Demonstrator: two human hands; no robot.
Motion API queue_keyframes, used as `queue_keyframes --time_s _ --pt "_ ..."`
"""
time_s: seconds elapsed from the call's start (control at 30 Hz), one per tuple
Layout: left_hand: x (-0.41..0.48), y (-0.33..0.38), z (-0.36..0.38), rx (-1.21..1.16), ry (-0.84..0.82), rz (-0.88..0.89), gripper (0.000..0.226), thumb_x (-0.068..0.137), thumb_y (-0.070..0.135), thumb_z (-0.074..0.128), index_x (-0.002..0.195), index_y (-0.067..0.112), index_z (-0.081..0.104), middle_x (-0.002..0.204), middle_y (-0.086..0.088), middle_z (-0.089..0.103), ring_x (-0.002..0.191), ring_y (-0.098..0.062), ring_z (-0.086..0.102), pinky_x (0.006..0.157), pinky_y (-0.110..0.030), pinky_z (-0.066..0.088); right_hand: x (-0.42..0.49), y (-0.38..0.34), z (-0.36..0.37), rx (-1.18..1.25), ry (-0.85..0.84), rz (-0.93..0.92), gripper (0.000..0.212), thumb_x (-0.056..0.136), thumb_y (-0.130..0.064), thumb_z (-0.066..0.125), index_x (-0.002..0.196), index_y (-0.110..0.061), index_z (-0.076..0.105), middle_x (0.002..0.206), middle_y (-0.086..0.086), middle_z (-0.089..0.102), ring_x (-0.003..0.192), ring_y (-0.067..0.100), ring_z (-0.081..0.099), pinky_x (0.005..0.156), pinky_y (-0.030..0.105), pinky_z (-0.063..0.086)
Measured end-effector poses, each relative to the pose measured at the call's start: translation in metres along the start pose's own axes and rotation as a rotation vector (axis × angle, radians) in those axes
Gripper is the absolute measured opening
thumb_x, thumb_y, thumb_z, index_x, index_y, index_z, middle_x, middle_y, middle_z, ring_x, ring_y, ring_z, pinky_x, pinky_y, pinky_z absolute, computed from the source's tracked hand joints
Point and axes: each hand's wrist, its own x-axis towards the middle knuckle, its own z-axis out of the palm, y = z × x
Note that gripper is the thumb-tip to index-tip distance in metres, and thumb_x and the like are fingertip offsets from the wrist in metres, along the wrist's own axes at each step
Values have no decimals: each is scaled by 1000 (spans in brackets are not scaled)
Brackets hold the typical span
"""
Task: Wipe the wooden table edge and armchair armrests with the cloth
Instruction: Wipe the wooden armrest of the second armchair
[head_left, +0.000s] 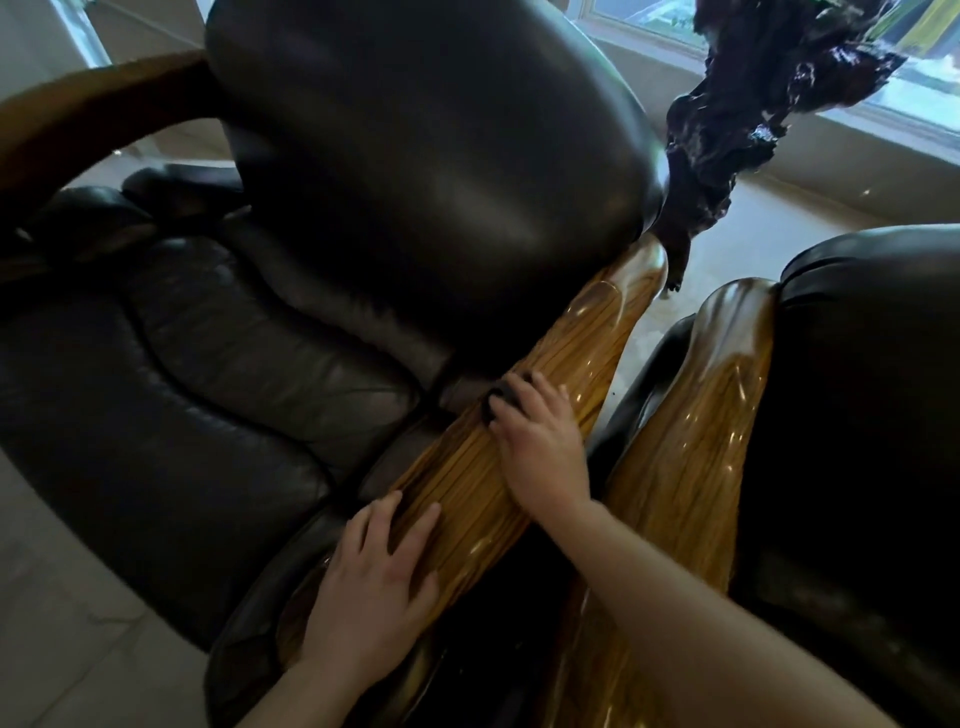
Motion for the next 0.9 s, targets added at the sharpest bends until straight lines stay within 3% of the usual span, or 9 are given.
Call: queue_keyframes --time_s 0.23,0.37,0.43,0.73,0.9 --pt "-2 6 -6 -2 -22 -89 69 89 55 42 150 43 12 160 -2 12 146 -24 9 119 -44 20 -68 -18 2 100 -166 -385 39 95 -25 48 131 -22 62 150 0 48 148 26 28 124 43 4" --pt "-22 6 -19 35 48 -199 72 86 59 39 150 36 15 158 -6 18 146 -26 12 118 -53 16 -65 -21 -24 217 -175 -362 31 95 -19 58 124 -16 67 139 3 57 131 29 46 111 45 38" --pt "-33 5 -27 43 67 -236 73 85 59 36 151 36 12 159 -7 16 148 -26 8 118 -55 12 -65 -26 -39 249 -145 -344 28 95 -16 61 122 -15 68 136 3 58 122 27 51 102 42 45" --pt "-100 8 -65 27 148 -385 81 86 60 46 153 37 7 162 -7 12 149 -28 1 118 -57 15 -72 -68 -98 263 -107 -482 29 99 -21 54 126 -18 66 134 1 57 117 23 52 97 32 47" --pt "-144 -7 -89 20 222 -462 79 86 62 43 154 36 14 162 -9 15 149 -30 4 116 -55 20 -75 -116 -110 294 -127 -573 27 99 -23 56 123 -19 68 133 0 59 117 23 53 95 36 52"
